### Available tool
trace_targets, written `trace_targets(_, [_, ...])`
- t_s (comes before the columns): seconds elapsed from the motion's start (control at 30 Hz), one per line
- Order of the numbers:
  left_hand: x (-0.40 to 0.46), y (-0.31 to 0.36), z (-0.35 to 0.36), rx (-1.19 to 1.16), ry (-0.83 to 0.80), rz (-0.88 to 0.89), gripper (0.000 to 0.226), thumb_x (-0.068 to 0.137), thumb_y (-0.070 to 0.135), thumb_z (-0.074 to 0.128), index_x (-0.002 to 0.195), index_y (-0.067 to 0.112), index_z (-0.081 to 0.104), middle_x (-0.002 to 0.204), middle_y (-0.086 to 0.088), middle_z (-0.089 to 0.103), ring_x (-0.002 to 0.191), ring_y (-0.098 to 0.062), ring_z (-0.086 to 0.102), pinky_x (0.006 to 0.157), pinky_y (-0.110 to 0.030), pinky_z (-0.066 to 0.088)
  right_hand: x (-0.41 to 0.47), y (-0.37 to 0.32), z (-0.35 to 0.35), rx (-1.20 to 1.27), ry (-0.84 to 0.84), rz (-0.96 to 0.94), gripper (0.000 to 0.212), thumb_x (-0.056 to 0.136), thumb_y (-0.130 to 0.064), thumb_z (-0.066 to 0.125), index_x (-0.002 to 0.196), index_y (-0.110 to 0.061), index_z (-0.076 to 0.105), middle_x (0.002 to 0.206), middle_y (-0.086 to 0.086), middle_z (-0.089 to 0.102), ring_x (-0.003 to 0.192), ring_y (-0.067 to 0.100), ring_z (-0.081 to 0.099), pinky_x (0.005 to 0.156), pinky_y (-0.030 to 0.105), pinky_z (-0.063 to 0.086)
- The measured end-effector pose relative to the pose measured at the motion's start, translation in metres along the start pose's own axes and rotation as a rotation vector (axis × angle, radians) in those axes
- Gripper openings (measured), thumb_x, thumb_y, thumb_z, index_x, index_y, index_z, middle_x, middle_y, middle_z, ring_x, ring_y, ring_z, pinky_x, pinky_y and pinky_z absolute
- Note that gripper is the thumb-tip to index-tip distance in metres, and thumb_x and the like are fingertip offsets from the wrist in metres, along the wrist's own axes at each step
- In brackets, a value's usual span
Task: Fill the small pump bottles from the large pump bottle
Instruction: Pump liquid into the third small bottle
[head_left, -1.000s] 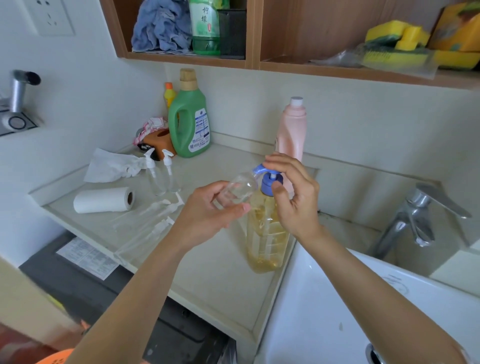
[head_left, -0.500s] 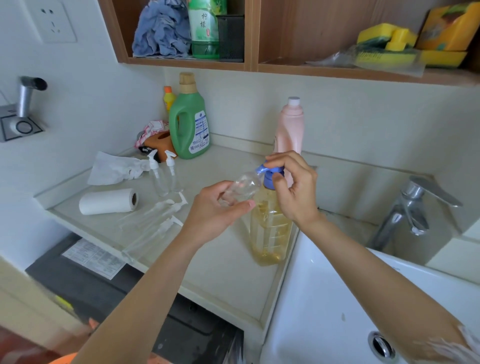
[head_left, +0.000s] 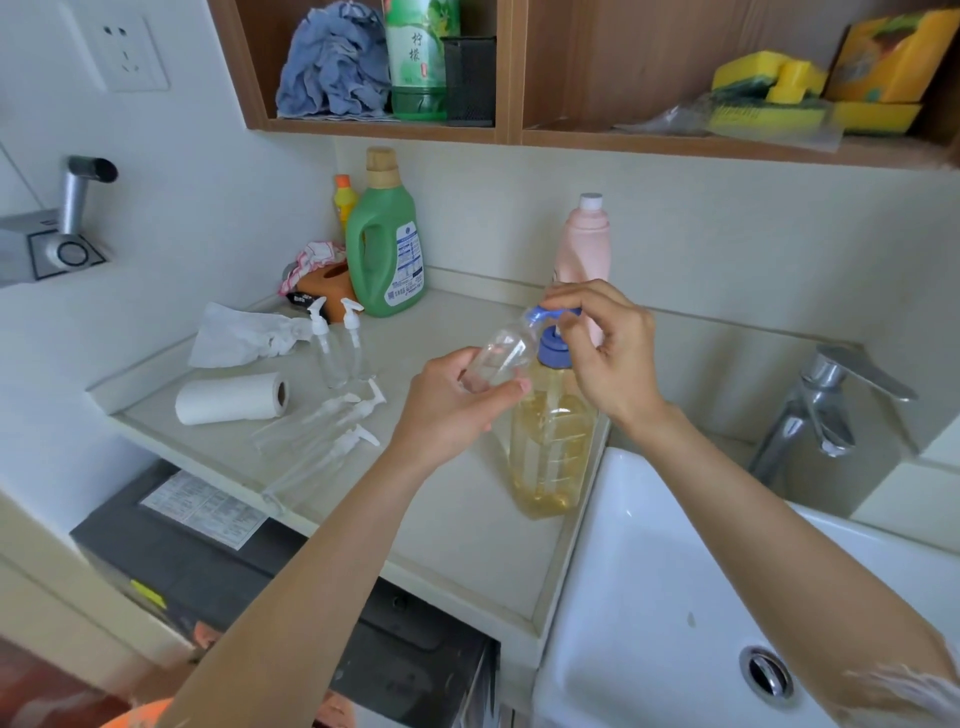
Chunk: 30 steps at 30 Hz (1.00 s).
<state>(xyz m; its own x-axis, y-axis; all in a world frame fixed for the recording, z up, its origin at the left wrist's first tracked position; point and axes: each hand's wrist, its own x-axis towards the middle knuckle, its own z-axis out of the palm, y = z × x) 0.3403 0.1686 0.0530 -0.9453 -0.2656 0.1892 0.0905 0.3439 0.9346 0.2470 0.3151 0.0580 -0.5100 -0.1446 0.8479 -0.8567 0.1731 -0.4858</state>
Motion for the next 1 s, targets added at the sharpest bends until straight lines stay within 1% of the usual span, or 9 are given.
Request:
trace_targets(0.17, [0.002,-0.010,-0.003,0.087,-0.010,-0.007,0.029,0.074,0.035,0.080,0.089,0.014,0.068,0.065,-0.001,0.052,0.057,-0.015,0.048,0.046,-0.022,0.035,-0.016,0.002,0.009,0.028,0.046,0.011,0.031,0.076,-0.007,0.042,0.084,0.001,0.072,0.089,0.013,0.068,0.091,0.012,0.063,0.077,0.011,0.046])
trace_targets(0.3, [0.000,-0.008,-0.004,0.072,-0.016,-0.020,0.032,0.074,0.034,0.079,0.092,0.011,0.068,0.064,-0.004,0.051,0.048,-0.012,0.043,0.040,-0.015,0.032,-0.017,0.001,0.008,0.033,0.028,0.014,0.032,0.074,-0.007,0.043,0.084,0.001,0.072,0.089,0.013,0.068,0.089,0.013,0.064,0.078,0.010,0.046])
trace_targets(0.37, [-0.001,-0.007,-0.004,0.061,-0.035,-0.015,0.026,0.075,0.033,0.079,0.090,0.015,0.069,0.062,-0.005,0.050,0.046,-0.011,0.043,0.039,-0.015,0.032,-0.013,0.000,0.003,0.042,-0.004,0.018,0.032,0.074,-0.009,0.044,0.086,0.000,0.072,0.091,0.008,0.067,0.089,0.014,0.064,0.081,0.013,0.046])
trace_targets(0.43, [-0.002,-0.003,-0.004,0.025,-0.053,-0.019,0.014,0.076,0.030,0.078,0.086,0.025,0.069,0.063,-0.004,0.052,0.048,-0.010,0.048,0.039,-0.017,0.034,-0.004,-0.002,-0.005,0.043,-0.065,0.000,0.033,0.075,-0.010,0.044,0.089,-0.001,0.072,0.092,0.003,0.067,0.090,0.013,0.064,0.085,0.017,0.046])
trace_targets(0.6, [0.000,0.004,-0.004,0.028,-0.060,-0.007,0.014,0.076,0.029,0.078,0.085,0.030,0.068,0.066,-0.001,0.057,0.056,-0.012,0.056,0.040,-0.021,0.037,0.017,-0.001,-0.014,0.045,-0.148,0.000,0.031,0.082,-0.016,0.045,0.090,-0.005,0.073,0.089,-0.001,0.067,0.088,0.004,0.062,0.083,0.018,0.045])
trace_targets(0.67, [-0.001,0.003,-0.005,0.005,-0.059,-0.021,0.014,0.077,0.027,0.078,0.086,0.029,0.068,0.068,-0.002,0.057,0.060,-0.017,0.057,0.039,-0.020,0.035,0.011,0.000,-0.012,0.048,-0.107,0.016,0.031,0.082,-0.016,0.045,0.089,-0.007,0.074,0.088,-0.002,0.067,0.089,-0.001,0.061,0.083,0.018,0.046])
trace_targets(0.73, [-0.001,0.001,-0.005,-0.014,-0.056,-0.044,0.014,0.077,0.026,0.078,0.087,0.026,0.068,0.068,-0.001,0.056,0.060,-0.018,0.056,0.038,-0.020,0.034,0.004,0.001,-0.006,0.049,-0.044,0.011,0.030,0.082,-0.014,0.045,0.087,-0.006,0.074,0.088,0.000,0.067,0.089,0.002,0.063,0.084,0.019,0.047])
trace_targets(0.83, [-0.002,-0.002,-0.005,-0.014,-0.047,-0.060,0.014,0.076,0.026,0.078,0.087,0.025,0.069,0.066,-0.001,0.054,0.056,-0.015,0.054,0.038,-0.020,0.032,-0.003,0.004,0.004,0.057,0.020,-0.014,0.029,0.080,-0.007,0.045,0.084,-0.001,0.072,0.087,0.005,0.067,0.089,0.011,0.064,0.083,0.019,0.047])
trace_targets(1.0, [-0.006,-0.005,-0.001,-0.002,-0.049,-0.082,0.012,0.077,0.026,0.078,0.083,0.027,0.068,0.062,0.001,0.052,0.043,-0.005,0.049,0.039,-0.020,0.031,-0.014,0.009,0.012,0.070,0.071,-0.035,0.024,0.080,-0.004,0.047,0.081,0.002,0.070,0.085,0.009,0.064,0.081,0.017,0.061,0.071,0.011,0.044])
